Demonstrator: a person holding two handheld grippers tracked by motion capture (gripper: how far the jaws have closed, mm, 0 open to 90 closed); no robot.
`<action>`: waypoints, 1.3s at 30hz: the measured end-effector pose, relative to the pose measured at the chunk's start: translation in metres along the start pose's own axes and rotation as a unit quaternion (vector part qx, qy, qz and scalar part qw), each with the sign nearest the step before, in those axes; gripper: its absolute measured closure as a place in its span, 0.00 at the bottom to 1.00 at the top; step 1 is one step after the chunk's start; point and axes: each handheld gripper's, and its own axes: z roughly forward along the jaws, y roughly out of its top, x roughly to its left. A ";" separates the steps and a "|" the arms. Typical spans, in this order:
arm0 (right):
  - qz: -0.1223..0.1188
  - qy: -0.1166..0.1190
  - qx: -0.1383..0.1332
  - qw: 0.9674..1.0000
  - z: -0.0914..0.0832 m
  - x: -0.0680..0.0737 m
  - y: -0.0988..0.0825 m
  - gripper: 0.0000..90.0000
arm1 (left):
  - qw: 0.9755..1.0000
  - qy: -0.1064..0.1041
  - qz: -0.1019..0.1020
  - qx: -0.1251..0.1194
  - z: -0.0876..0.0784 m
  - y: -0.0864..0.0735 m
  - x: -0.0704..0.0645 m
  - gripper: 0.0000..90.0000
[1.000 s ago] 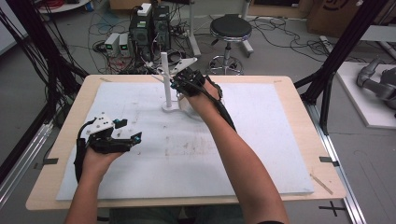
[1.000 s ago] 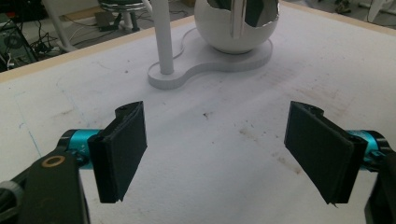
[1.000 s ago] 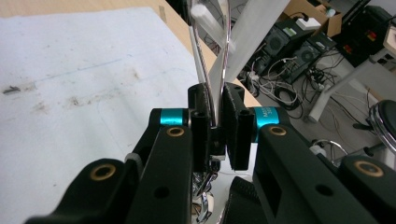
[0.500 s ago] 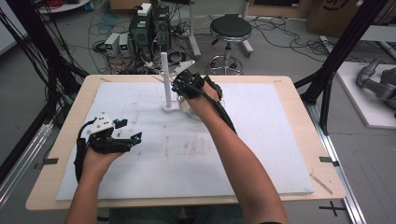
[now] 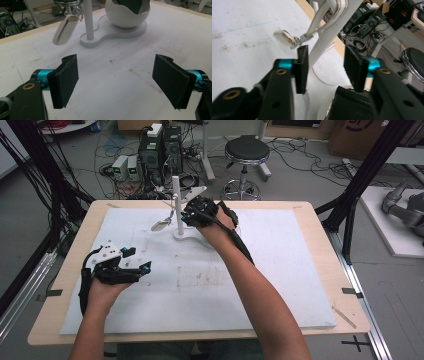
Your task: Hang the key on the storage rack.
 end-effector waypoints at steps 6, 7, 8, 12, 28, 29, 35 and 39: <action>0.018 0.001 -0.019 1.000 -0.017 -0.002 -0.009 0.47 | 1.000 -0.001 0.002 0.002 0.001 0.000 0.000 0.23; 0.020 0.007 -0.020 1.000 -0.022 0.000 -0.012 0.47 | 1.000 -0.001 0.002 0.001 0.001 0.000 0.000 0.23; 0.018 0.007 -0.019 1.000 -0.026 0.000 -0.014 0.47 | 1.000 -0.002 0.003 0.002 0.001 0.000 0.000 0.23; 0.026 0.006 -0.045 0.999 -0.044 0.001 -0.031 0.46 | 1.000 -0.001 0.006 0.003 0.001 0.001 -0.001 0.23; 0.087 0.013 -0.041 0.995 -0.075 -0.009 -0.110 0.40 | 1.000 0.009 0.011 0.023 0.004 -0.005 0.000 0.23; 0.089 0.015 -0.043 0.995 -0.076 -0.010 -0.113 0.40 | 1.000 0.009 0.010 0.023 0.003 -0.006 0.001 0.23; 0.101 0.021 -0.049 0.993 -0.087 -0.007 -0.135 0.35 | 1.000 0.007 0.009 0.020 0.004 -0.005 0.001 0.23; 0.119 0.027 -0.055 0.991 -0.092 -0.004 -0.155 0.34 | 1.000 0.006 0.010 0.017 0.003 -0.005 0.001 0.23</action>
